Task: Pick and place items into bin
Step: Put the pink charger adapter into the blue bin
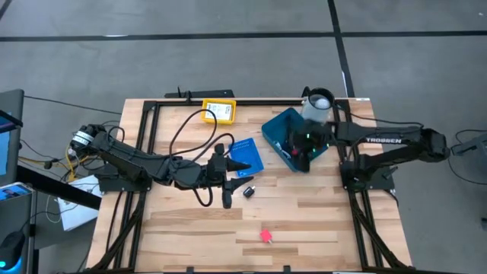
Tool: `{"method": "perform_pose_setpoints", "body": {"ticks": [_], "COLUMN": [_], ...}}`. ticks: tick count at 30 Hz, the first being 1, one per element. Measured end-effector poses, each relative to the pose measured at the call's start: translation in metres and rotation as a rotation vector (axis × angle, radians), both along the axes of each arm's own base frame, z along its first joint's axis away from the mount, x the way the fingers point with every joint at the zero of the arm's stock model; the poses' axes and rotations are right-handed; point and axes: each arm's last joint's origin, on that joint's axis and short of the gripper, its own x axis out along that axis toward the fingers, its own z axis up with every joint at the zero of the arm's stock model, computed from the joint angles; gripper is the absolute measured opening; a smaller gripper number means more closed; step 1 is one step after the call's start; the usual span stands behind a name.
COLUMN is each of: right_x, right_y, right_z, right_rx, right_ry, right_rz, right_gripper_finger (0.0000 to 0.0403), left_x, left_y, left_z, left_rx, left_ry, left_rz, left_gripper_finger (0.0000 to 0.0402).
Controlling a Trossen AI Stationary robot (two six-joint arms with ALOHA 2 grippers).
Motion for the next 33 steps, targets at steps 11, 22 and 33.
{"method": "perform_pose_setpoints", "body": {"ticks": [11,22,33], "right_x": [0.001,-0.009,0.016], "right_y": [0.087,0.142,0.191], "right_z": [-0.003,0.002,-0.037], "right_rx": [0.088,0.350,0.504], "right_ry": [0.061,-0.016,0.059], "right_rz": [0.197,-0.143,-0.302], "right_gripper_finger": [0.0260,0.0260,0.0260], "left_x": [0.000,0.000,-0.030], "left_y": [0.000,0.000,0.018], "left_z": [-0.001,-0.001,0.017], "left_rx": [0.003,0.004,0.073], "left_ry": [0.009,0.009,0.096], "left_rz": [0.000,-0.002,-0.042], "left_gripper_finger": [0.0158,0.0158,0.0157]}}
